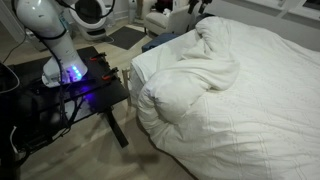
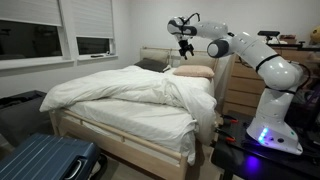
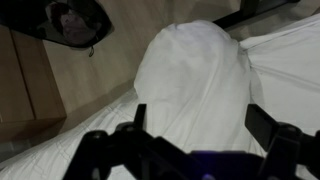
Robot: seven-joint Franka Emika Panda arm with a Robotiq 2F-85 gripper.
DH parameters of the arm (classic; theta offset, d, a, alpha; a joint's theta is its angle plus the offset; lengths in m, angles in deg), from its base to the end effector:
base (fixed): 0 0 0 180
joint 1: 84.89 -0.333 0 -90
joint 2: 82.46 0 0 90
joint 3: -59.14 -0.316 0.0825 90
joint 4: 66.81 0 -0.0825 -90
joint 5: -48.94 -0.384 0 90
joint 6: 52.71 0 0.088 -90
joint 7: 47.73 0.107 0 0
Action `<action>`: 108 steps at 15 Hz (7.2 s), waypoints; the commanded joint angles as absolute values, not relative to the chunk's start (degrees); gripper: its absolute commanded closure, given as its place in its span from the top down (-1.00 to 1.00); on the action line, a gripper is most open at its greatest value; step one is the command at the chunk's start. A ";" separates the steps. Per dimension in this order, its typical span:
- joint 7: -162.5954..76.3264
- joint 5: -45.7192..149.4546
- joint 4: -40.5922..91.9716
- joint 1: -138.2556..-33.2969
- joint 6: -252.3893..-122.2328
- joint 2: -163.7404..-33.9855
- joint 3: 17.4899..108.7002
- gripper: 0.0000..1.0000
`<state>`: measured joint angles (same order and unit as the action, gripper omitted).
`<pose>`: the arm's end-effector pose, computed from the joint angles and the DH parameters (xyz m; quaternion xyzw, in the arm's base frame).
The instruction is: Uncover the duvet
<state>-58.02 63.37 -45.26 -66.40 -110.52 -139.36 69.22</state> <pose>0.6450 -0.3024 0.4759 0.9514 -0.1750 -0.2182 0.1292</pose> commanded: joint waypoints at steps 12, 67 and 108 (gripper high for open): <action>-73.94 49.80 -46.92 -46.96 -112.39 -142.22 62.16 1.00; -65.21 45.89 -45.80 -42.68 -137.91 -163.12 60.11 1.00; -68.25 47.17 -46.09 -42.77 -137.92 -167.27 60.59 -0.98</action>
